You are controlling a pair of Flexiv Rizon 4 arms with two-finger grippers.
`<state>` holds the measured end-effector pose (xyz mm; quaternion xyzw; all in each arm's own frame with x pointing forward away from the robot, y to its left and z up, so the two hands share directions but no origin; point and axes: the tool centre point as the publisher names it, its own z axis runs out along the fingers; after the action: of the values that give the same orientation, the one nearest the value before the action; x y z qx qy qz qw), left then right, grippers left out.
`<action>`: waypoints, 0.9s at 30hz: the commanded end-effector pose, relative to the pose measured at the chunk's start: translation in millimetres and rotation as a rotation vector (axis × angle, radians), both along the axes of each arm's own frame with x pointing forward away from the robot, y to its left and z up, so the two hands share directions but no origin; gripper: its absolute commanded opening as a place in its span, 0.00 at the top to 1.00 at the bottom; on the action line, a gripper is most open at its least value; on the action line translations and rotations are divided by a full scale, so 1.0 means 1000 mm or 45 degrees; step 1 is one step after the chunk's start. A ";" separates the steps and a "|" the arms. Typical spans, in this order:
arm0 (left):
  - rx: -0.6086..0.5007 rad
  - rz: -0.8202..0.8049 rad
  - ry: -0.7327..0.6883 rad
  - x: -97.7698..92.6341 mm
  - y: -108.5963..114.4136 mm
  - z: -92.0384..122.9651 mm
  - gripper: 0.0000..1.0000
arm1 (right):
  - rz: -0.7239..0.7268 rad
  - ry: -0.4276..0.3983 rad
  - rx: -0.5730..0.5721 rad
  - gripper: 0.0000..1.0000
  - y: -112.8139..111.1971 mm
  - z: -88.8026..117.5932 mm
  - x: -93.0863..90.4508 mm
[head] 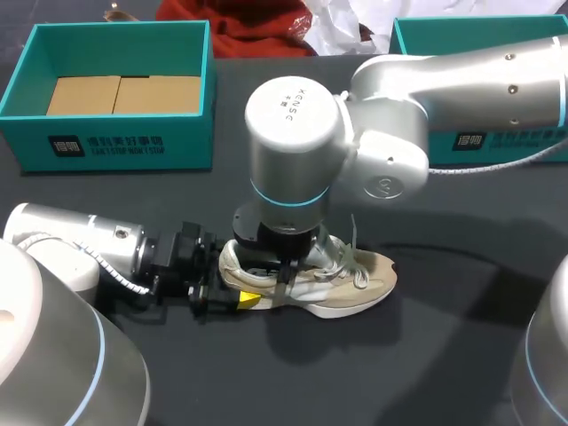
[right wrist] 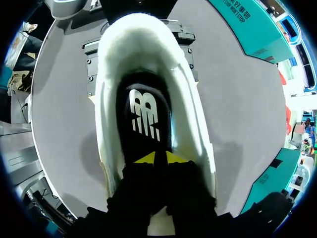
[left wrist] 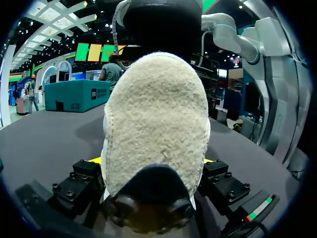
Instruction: Take the shoe out of the shoebox, open the shoe tongue, remove and reinsert the insole, then place the shoe into the shoebox
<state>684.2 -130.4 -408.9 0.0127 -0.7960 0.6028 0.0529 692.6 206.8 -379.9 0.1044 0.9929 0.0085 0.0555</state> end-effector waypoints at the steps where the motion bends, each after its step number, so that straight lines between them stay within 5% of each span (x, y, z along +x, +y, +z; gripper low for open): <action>1: 0.002 0.001 0.000 -0.001 0.003 -0.004 1.00 | -0.002 -0.006 0.009 0.80 -0.007 0.001 -0.001; 11: 0.002 0.001 0.000 -0.001 0.003 -0.004 1.00 | -0.015 0.011 0.001 0.64 -0.012 -0.007 0.003; 23: 0.002 0.001 0.000 -0.001 0.003 -0.004 1.00 | 0.023 0.091 0.006 0.59 -0.004 -0.030 -0.001; 27: 0.002 0.001 0.000 -0.001 0.003 -0.004 1.00 | 0.030 0.141 0.000 0.67 -0.006 -0.035 -0.011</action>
<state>684.0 -130.3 -409.4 0.0123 -0.7961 0.6027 0.0528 687.6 198.6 -396.5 0.0940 0.9955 0.0055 0.0063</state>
